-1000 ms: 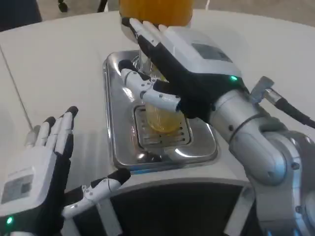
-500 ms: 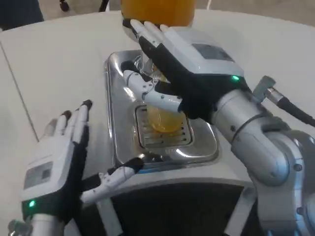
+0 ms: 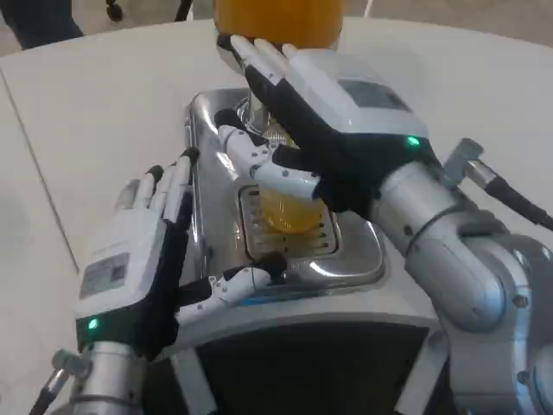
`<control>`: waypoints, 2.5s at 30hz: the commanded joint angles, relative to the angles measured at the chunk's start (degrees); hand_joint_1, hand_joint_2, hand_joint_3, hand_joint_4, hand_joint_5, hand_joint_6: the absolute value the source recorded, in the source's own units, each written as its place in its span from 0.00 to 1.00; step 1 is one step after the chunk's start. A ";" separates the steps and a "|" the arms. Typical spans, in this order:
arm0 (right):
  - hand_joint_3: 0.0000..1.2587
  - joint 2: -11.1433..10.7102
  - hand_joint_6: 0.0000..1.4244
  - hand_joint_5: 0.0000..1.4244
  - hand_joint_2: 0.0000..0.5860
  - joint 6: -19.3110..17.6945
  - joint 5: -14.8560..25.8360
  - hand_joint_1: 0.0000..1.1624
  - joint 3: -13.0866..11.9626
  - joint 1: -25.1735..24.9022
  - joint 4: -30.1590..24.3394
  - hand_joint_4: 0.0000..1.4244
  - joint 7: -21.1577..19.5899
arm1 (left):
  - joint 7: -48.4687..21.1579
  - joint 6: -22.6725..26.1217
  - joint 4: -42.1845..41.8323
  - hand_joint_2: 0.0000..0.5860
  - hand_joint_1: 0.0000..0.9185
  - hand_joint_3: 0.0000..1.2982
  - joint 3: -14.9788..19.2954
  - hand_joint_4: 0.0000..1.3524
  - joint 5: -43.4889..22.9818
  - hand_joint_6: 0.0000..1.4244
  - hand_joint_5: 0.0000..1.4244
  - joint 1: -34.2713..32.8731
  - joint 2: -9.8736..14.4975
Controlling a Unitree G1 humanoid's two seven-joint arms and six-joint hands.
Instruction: Grasp the cup under the faucet to collect the drink, then remove the cup.
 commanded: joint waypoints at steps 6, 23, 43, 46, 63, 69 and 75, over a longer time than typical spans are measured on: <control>0.03 6.96 0.03 0.00 1.00 -1.73 1.62 0.16 -4.86 13.05 -5.32 0.00 -9.98 | 0.74 -0.42 2.24 0.12 0.13 0.00 -2.26 0.00 -0.51 0.00 0.00 -2.36 -0.80; 0.00 4.47 0.00 0.00 0.99 -10.98 4.08 0.20 -15.34 30.03 -19.77 0.00 -17.32 | 0.66 -0.82 2.17 0.11 0.10 0.00 -3.29 0.00 -1.58 0.01 0.00 -2.03 -0.15; 0.00 -9.19 0.00 0.00 0.84 -34.83 3.93 0.39 -30.67 59.02 -27.35 0.00 -12.56 | 2.60 -2.05 11.62 0.08 0.16 0.00 -5.53 0.00 -3.71 0.00 0.00 -10.62 -2.15; 0.00 -9.19 0.00 0.00 0.84 -35.27 4.82 0.39 -31.62 58.82 -26.29 0.00 -12.05 | 3.46 -2.07 14.35 0.07 0.20 0.00 -5.77 0.00 -4.29 0.00 0.00 -12.67 -3.06; 0.00 -7.78 0.01 0.00 0.80 -37.39 4.69 0.38 -30.47 59.17 -22.34 0.00 -11.92 | 5.94 -6.37 27.83 0.06 0.26 0.00 -6.46 0.00 -11.12 0.00 0.00 -20.74 -6.45; 0.00 -7.01 0.01 0.00 0.80 -36.95 3.71 0.38 -29.38 58.15 -20.29 0.00 -11.89 | 7.37 -6.98 33.58 0.06 0.26 0.00 -6.18 0.00 -12.55 0.01 0.00 -24.51 -7.71; 0.00 -6.81 0.02 0.00 0.78 -36.02 3.15 0.37 -28.84 56.34 -19.12 0.00 -10.92 | 8.81 -7.94 37.18 0.06 0.26 0.00 -6.11 0.00 -13.98 0.02 0.00 -27.01 -8.79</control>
